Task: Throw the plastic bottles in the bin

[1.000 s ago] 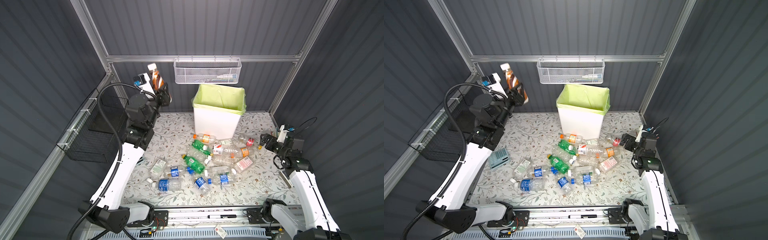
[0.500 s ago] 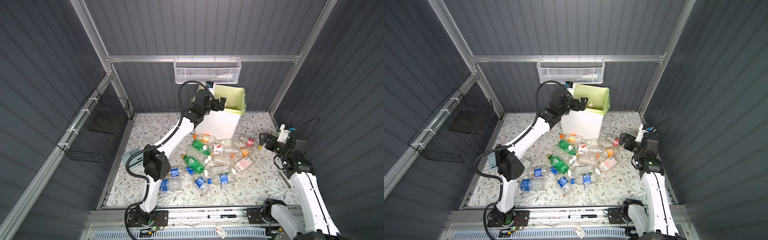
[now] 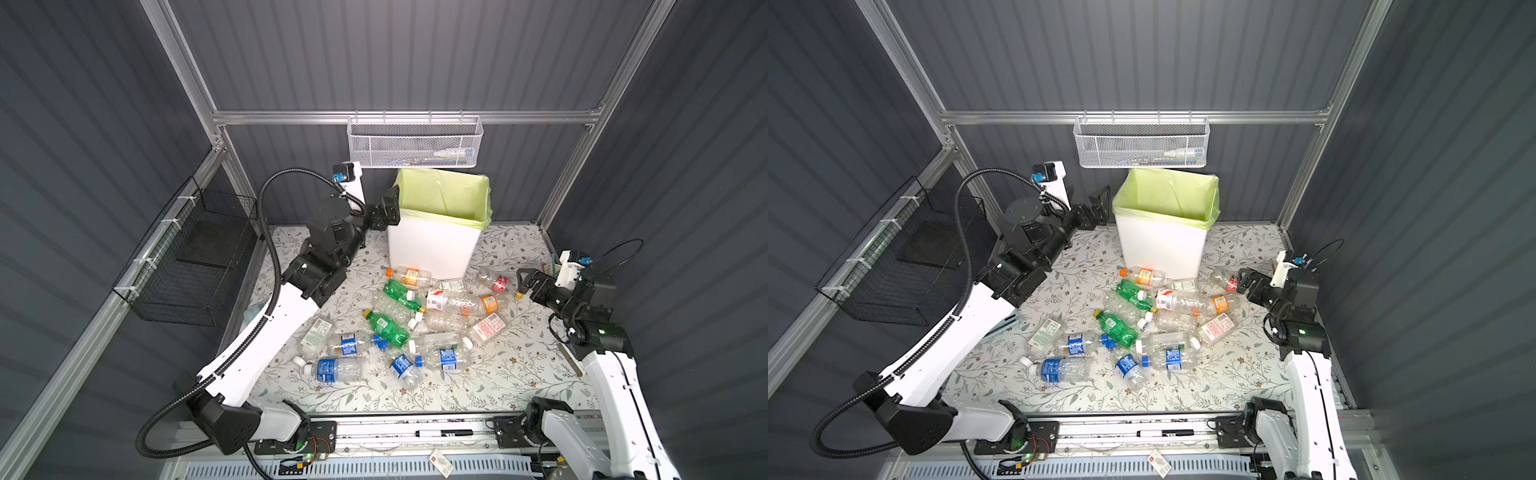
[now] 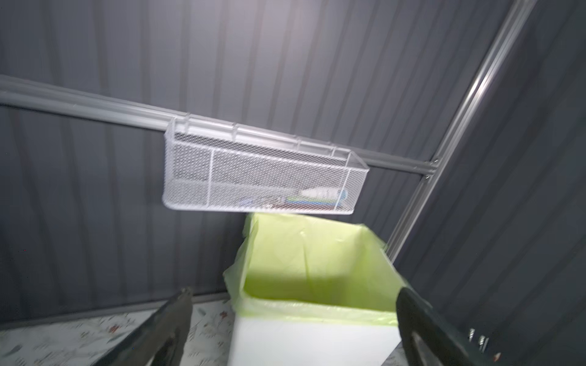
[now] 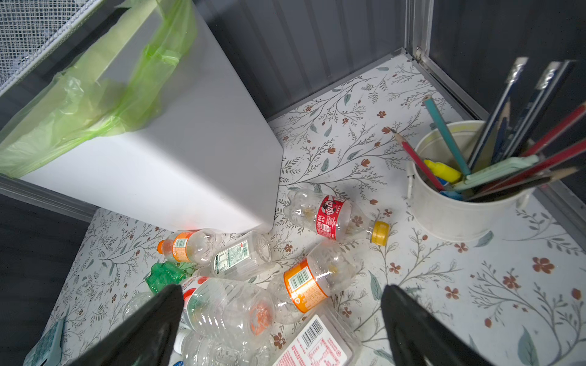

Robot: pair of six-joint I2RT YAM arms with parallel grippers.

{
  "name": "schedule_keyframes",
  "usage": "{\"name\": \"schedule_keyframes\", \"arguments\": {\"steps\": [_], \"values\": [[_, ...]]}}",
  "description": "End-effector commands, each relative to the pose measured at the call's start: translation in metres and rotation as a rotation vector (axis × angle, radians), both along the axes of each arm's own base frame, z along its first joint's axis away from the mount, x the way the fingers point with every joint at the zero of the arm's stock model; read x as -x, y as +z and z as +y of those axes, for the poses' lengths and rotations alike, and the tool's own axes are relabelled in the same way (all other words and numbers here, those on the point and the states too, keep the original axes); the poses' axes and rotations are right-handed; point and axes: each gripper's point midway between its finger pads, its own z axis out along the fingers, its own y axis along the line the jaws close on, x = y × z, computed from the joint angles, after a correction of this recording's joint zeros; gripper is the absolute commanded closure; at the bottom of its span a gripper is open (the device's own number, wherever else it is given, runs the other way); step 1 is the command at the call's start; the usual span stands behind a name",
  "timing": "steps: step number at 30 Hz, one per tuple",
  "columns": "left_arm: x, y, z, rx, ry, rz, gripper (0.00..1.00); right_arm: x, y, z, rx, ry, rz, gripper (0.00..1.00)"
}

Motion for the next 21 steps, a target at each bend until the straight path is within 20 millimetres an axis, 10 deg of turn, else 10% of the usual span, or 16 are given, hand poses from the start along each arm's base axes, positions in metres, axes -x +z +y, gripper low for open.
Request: {"name": "schedule_keyframes", "arguments": {"steps": [1, 9, 21], "values": [[0.007, -0.070, 0.039, -0.100, 0.173, 0.204, 0.00, 0.003, -0.001, 0.004, 0.010, 0.032, -0.001, 0.01], [0.034, -0.131, 0.109, -0.150, 0.365, 0.383, 0.00, 0.008, 0.024, 0.071, 0.218, 0.271, -0.066, 0.01], [0.014, -0.198, 0.212, -0.117, 0.535, 0.597, 0.00, 0.066, -0.006, 0.342, 0.484, 0.923, -0.082, 0.01]]}}
